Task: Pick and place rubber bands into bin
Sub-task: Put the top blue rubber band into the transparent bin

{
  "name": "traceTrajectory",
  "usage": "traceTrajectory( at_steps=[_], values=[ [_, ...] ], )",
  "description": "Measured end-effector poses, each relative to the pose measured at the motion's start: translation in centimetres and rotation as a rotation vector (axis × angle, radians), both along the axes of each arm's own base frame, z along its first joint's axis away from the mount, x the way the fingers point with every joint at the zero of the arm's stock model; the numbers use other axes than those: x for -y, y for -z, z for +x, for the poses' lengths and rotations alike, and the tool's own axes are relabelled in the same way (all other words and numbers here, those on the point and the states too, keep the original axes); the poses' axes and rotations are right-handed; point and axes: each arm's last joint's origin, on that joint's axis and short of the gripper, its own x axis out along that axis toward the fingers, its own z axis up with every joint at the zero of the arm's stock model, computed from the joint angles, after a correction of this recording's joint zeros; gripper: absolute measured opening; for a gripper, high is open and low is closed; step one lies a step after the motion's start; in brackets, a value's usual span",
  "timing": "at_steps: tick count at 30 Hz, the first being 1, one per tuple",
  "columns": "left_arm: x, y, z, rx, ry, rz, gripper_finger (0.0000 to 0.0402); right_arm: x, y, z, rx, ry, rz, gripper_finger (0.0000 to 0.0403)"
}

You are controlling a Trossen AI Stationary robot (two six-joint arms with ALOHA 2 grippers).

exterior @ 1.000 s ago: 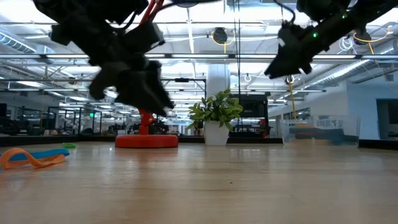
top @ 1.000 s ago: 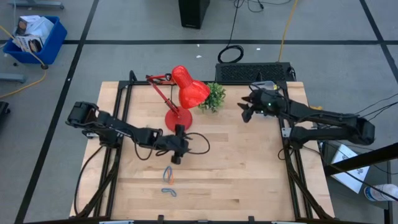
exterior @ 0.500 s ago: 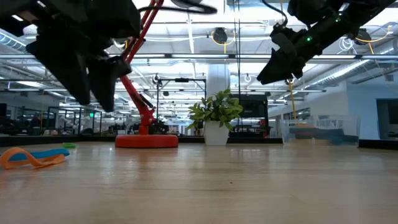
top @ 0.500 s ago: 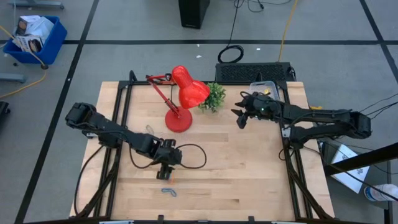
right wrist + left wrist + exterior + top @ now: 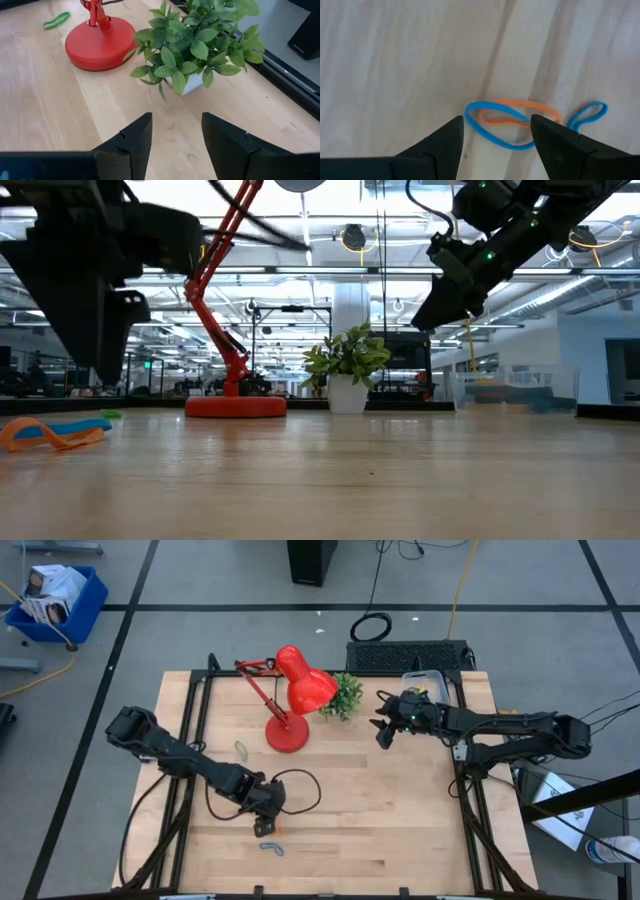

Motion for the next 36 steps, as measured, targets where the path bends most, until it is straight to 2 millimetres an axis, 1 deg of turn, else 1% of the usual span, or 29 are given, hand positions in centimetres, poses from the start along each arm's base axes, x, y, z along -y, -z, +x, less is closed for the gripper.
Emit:
traceTrajectory(
  at_steps=[8,16,24,27,31,36],
  values=[
    [0.3,1.0,0.3,-0.043,-0.061,-0.015,0.0236,0.1,0.6,0.3,-0.032,0.0,0.01,0.0166],
    [0.8,3.2,0.3,-0.198,-0.082,-0.095,0.0236,0.2,1.4,0.6,-0.067,0.0,0.02,0.0163],
    [1.0,4.3,0.7,-0.216,-0.084,-0.078,0.0236,0.2,1.4,0.7,-0.063,0.0,0.019,0.0165],
    [1.0,4.4,0.7,-0.217,-0.084,-0.076,0.0235,0.2,1.4,0.7,-0.063,0.0,0.019,0.0163],
    [1.1,4.5,0.7,-0.216,-0.091,-0.07,0.021,0.2,1.4,0.7,-0.063,0.0,0.019,0.0164],
    [1.0,4.6,0.6,-0.222,-0.101,-0.062,0.0154,0.2,1.4,0.6,-0.063,0.001,0.019,0.0166]
  ],
)
